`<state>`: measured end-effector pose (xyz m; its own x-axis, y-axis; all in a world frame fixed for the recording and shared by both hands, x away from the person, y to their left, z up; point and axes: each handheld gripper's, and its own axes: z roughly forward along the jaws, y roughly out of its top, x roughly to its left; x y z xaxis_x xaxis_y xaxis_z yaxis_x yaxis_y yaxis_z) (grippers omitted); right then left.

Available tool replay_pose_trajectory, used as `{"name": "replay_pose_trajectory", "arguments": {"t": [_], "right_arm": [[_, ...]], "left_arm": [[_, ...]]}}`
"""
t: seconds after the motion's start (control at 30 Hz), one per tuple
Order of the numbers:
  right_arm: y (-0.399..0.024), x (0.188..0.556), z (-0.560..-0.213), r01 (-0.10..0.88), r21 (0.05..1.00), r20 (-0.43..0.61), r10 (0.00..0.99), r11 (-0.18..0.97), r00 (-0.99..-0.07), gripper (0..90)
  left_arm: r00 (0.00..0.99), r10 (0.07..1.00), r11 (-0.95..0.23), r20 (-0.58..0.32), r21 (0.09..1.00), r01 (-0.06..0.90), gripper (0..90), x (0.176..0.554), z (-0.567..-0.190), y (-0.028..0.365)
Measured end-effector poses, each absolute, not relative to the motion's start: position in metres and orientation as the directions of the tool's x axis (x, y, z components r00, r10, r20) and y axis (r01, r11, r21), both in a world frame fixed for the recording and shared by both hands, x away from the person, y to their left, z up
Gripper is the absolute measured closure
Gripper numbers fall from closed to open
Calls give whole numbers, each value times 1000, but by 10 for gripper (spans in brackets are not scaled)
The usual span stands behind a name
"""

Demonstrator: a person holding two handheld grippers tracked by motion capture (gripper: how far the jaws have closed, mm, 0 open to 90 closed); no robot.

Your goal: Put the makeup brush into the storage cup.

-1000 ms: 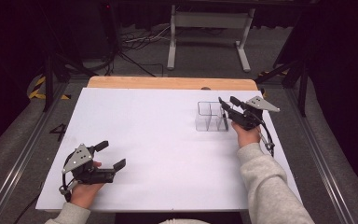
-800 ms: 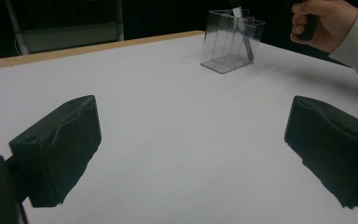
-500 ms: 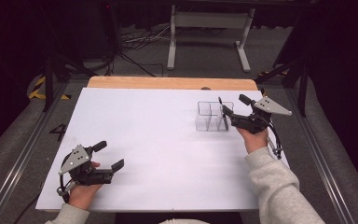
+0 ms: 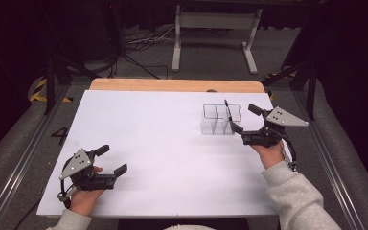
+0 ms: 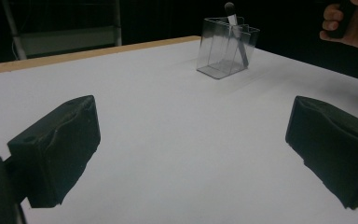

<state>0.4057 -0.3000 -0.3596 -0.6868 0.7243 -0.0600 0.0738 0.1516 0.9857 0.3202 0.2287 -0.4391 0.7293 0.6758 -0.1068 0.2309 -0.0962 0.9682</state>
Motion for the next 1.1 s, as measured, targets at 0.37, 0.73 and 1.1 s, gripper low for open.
{"name": "replay_pose_trajectory", "arguments": {"t": [0.37, 0.73, 1.1], "right_arm": [[-304, 385, -374, 66, 981, -80, 691, 182, -718, 12], [-309, 370, -390, 63, 980, -78, 658, 187, -749, 2], [-315, 358, -408, 54, 982, -77, 641, 182, -763, 2]], "left_arm": [[733, 672, -93, -106, 970, 225, 37, 320, -439, 229], [739, 663, -89, -116, 969, 231, 26, 322, -441, 231], [755, 641, -80, -138, 966, 245, 19, 323, -441, 231]]}}
